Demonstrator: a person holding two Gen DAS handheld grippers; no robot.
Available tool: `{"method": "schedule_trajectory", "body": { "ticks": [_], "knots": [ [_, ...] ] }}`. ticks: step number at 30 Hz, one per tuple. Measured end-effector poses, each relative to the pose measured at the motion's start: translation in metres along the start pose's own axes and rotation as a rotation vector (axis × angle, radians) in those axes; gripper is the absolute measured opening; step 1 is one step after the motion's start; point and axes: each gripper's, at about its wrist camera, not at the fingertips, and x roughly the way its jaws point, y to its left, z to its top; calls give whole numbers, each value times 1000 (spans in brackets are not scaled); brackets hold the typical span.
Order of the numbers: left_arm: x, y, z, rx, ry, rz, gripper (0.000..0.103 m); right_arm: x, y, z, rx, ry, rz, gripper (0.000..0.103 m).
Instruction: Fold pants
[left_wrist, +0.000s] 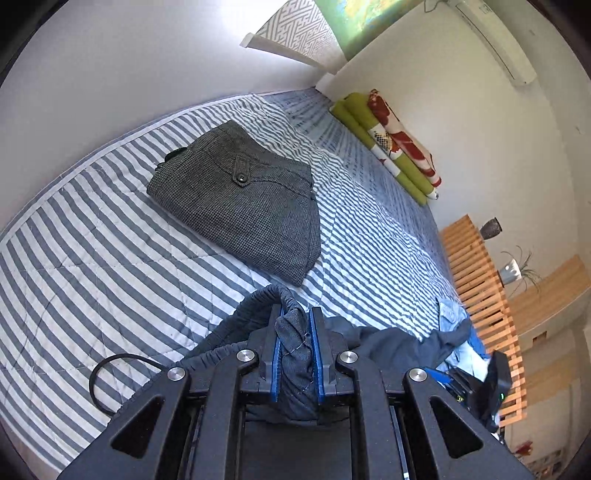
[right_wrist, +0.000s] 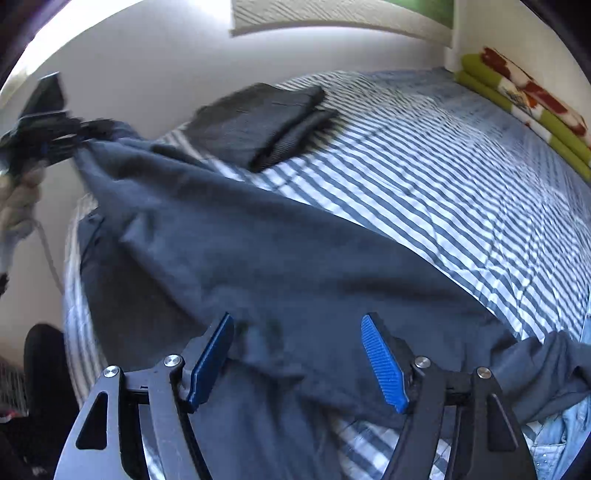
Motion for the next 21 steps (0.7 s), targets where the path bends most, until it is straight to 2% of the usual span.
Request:
{"method": "schedule_trajectory", "body": {
  "ticks": [4,7,8,9,10,11,13,15,18,21],
  "knots": [
    [-9,-1,-2,-13,-18,-21,13,9,24,-6,-147,35,-88,74],
    [-23,-5,-6,-9,-39,-15,13,33,28,-1,-181,79,-230,70],
    [-33,-6,-8,-12,-56,-12,13,37,27,1,-176,95,-268,40],
    [-41,-7,-10,-13,-72,-12,13,42,21,5,-141,134,-314,1],
    [-54,-9,-11,-11,-94,-17,12,35,16,9,-100,124,-308,4],
    [-69,-13,-11,-4,-123,-21,12,24,14,12,-73,88,-294,1],
    [-99,-19,-7,16,-187,-14,12,-16,11,25,-21,-23,-245,1],
    [-118,-24,2,18,-226,-9,13,-51,9,44,-5,-125,-242,1],
    [-123,-31,29,32,-267,22,13,-81,5,86,0,-237,-310,1],
    [-97,-39,68,39,-296,89,13,-74,-9,143,3,-287,-469,1]
  ]
}}
